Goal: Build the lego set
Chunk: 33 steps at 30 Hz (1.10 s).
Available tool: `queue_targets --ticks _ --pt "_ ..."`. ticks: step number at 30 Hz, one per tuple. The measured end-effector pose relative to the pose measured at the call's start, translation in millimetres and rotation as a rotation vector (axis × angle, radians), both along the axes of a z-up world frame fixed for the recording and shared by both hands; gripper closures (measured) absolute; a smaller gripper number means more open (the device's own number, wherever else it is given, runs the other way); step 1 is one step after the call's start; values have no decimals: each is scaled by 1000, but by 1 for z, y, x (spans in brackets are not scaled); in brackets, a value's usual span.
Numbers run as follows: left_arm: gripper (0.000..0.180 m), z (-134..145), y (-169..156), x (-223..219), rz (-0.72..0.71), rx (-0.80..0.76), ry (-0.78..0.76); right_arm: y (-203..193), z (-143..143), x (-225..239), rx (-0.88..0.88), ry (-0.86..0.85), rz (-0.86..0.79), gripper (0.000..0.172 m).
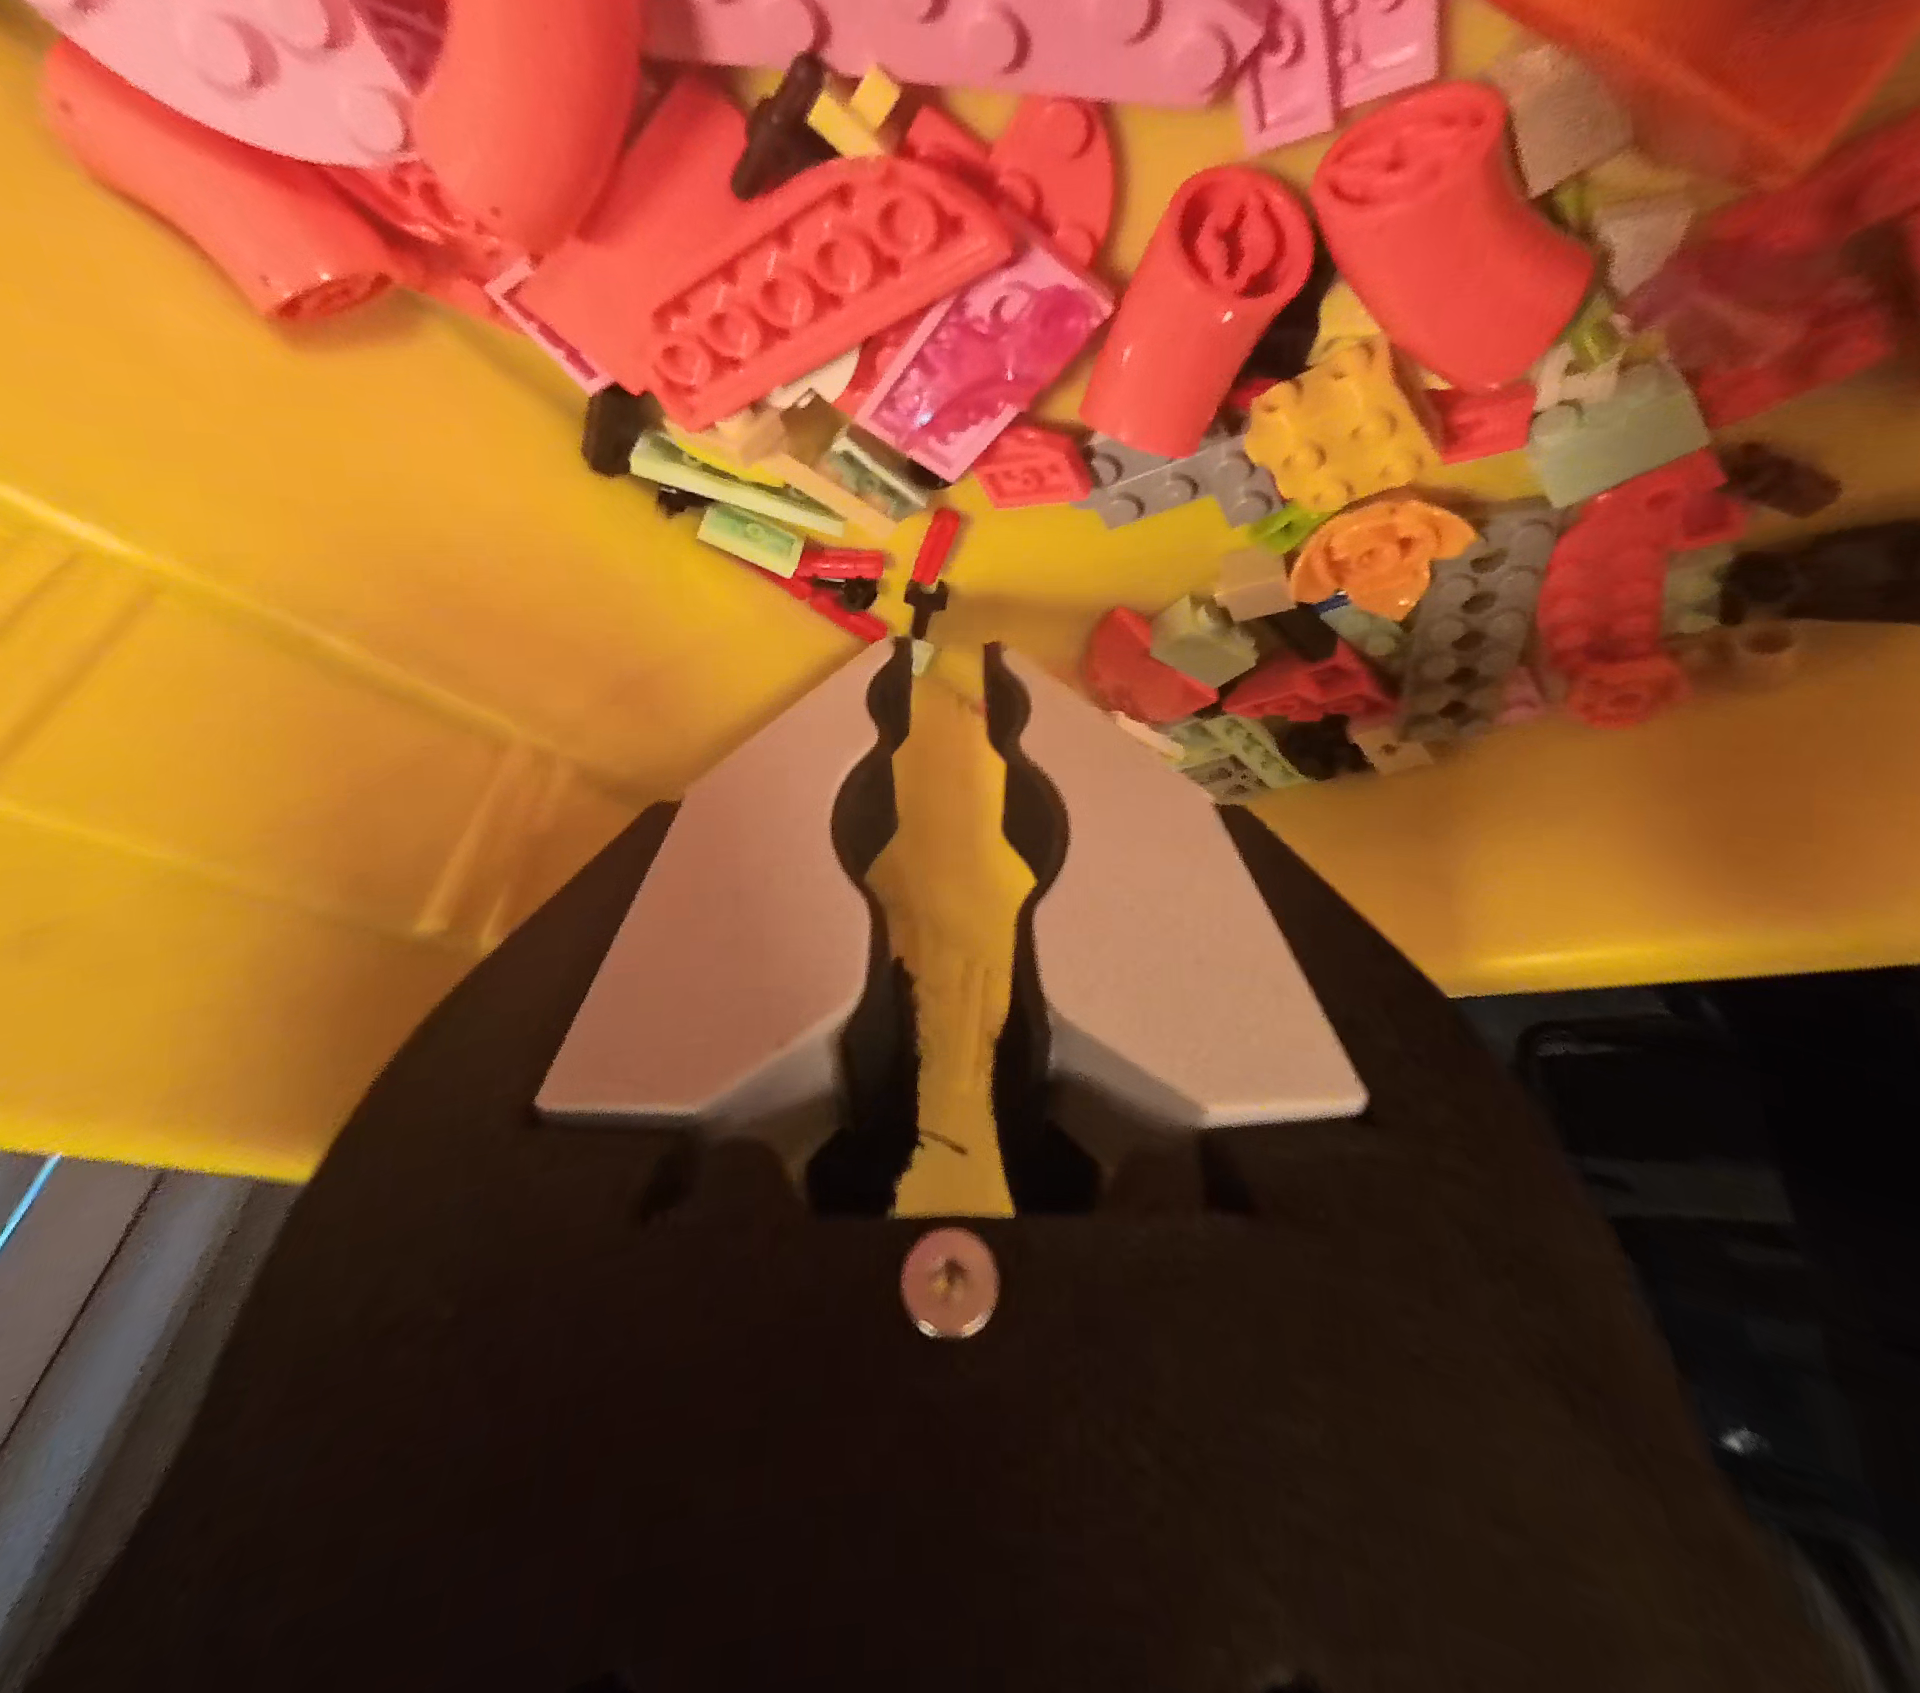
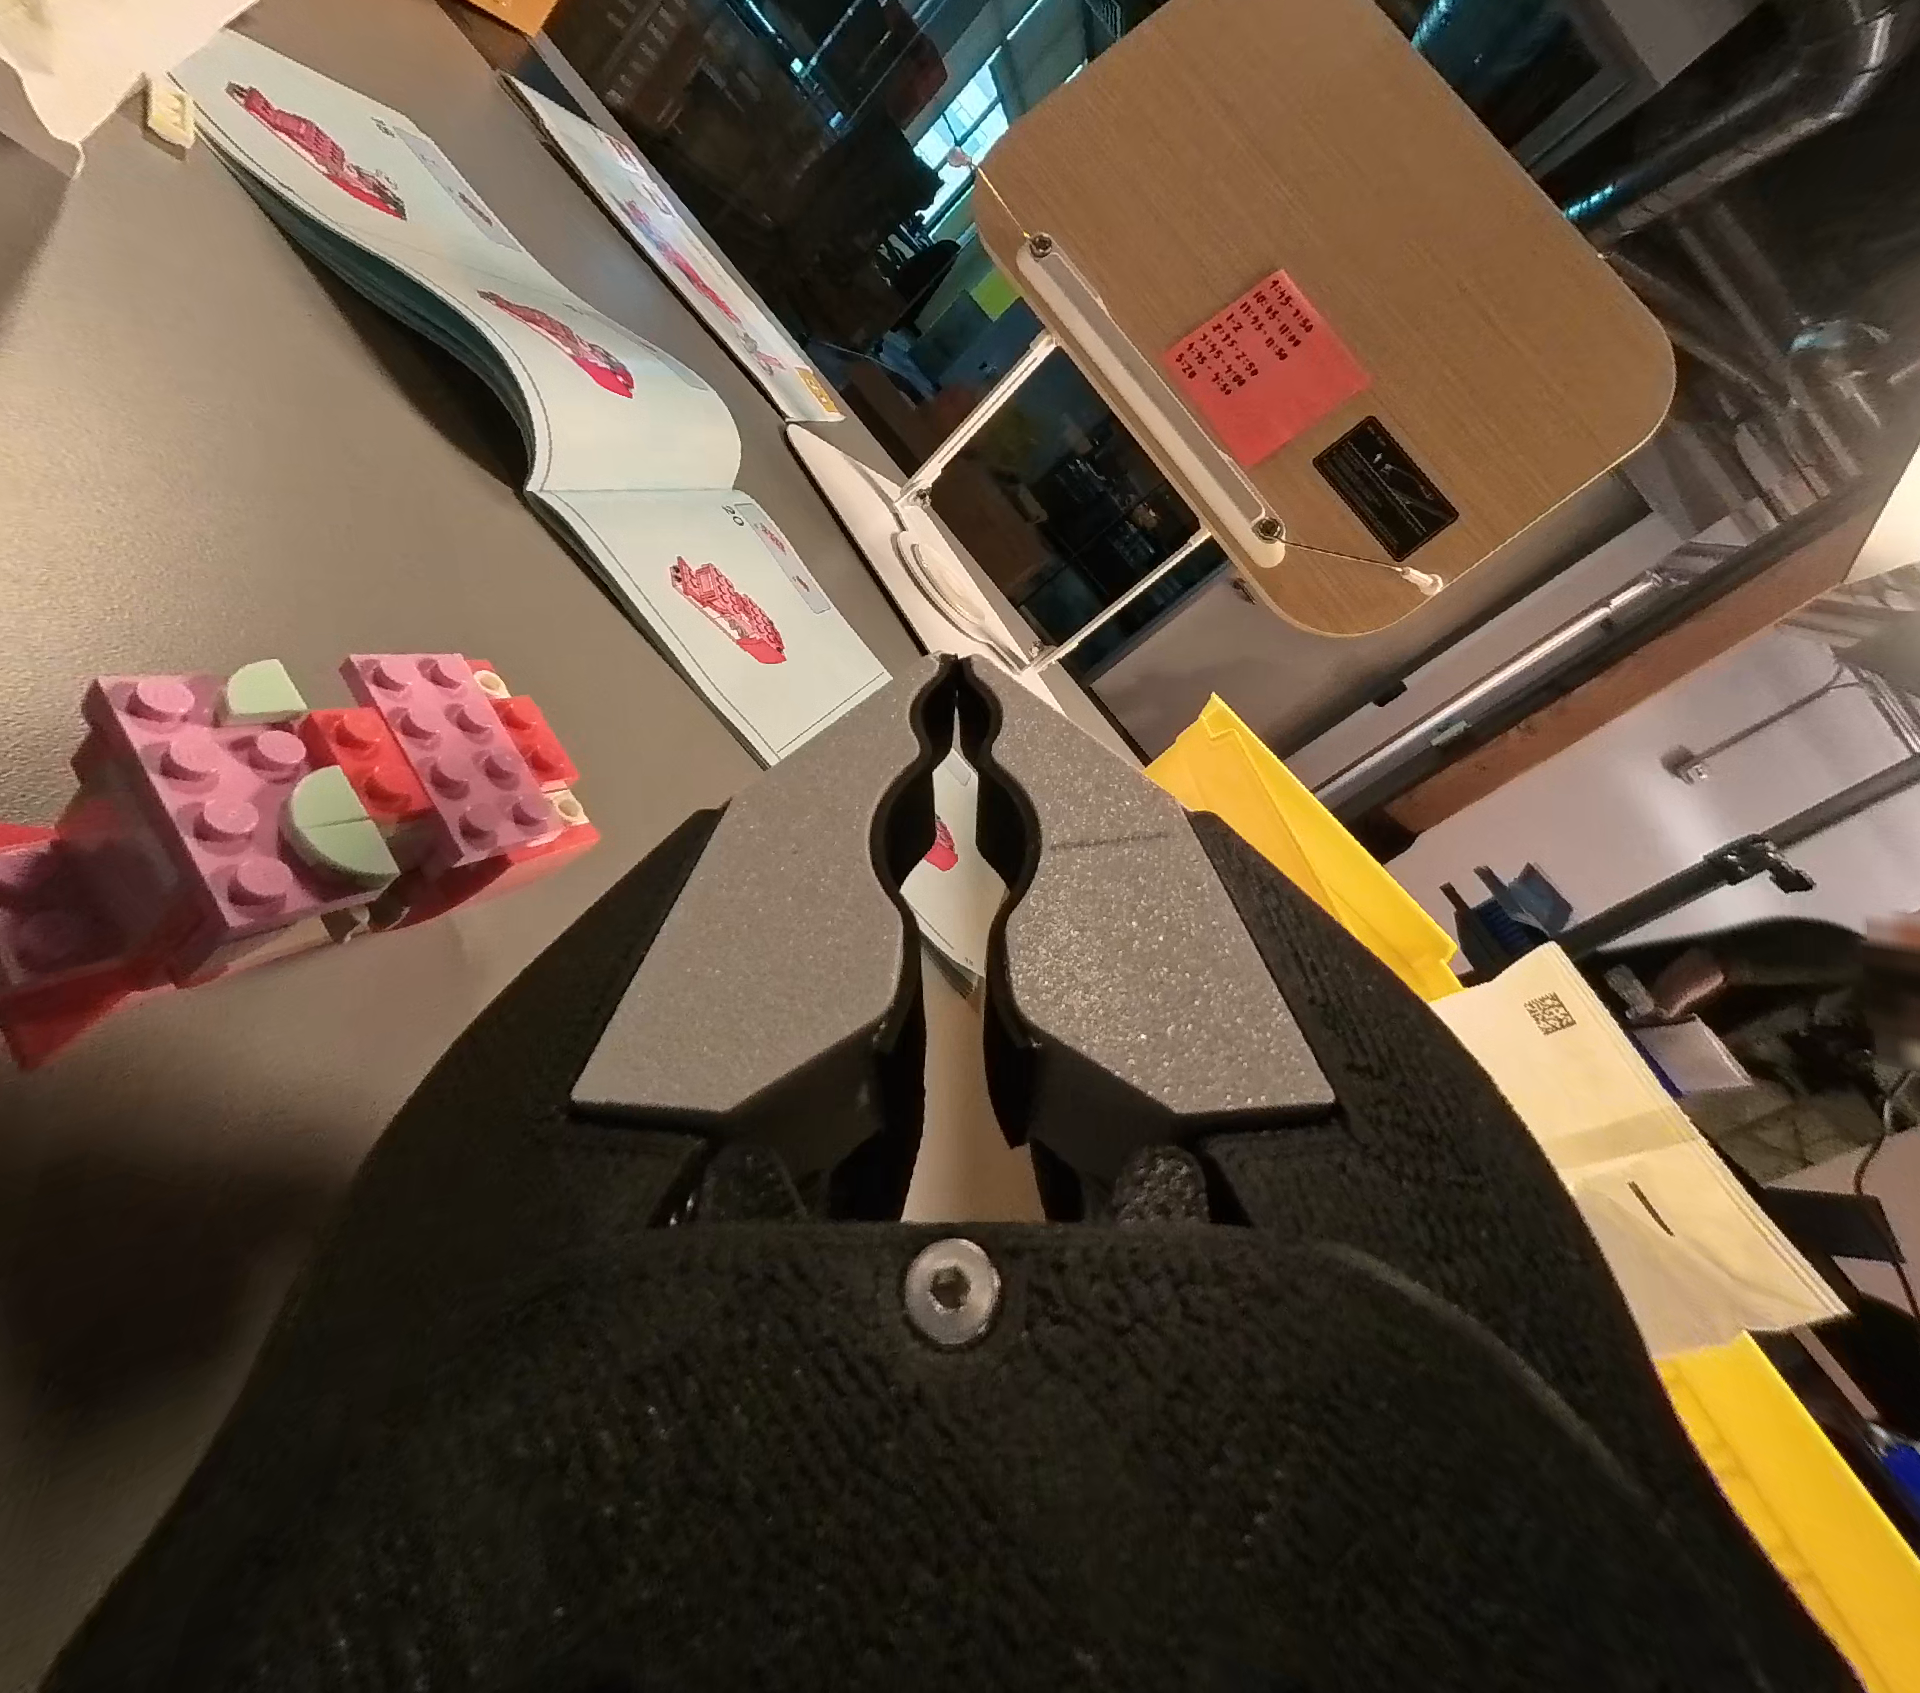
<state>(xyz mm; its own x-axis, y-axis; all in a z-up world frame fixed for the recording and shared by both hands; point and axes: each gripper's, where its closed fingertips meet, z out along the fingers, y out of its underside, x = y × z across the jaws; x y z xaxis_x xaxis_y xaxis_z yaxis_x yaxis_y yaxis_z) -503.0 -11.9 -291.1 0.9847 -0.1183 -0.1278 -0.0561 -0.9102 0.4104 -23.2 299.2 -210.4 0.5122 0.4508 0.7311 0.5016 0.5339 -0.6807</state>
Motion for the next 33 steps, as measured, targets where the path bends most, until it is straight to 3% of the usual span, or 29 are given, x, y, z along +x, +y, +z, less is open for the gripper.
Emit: queue_targets --ticks 11,17,23,33 --pt "165 -3 -1 -2 161 -4 4 0 0 0 0 -1 -2 172" --pt "165 -3 1 16 213 53 -113 0 -1 0 -1 -3 -1 172" --pt "174 2 -5 6 254 63 -14 0 -1 0 1 -3 -1 172" --pt "180 2 -10 -9 142 6 185 0 -1 0 2 -7 -3 172"
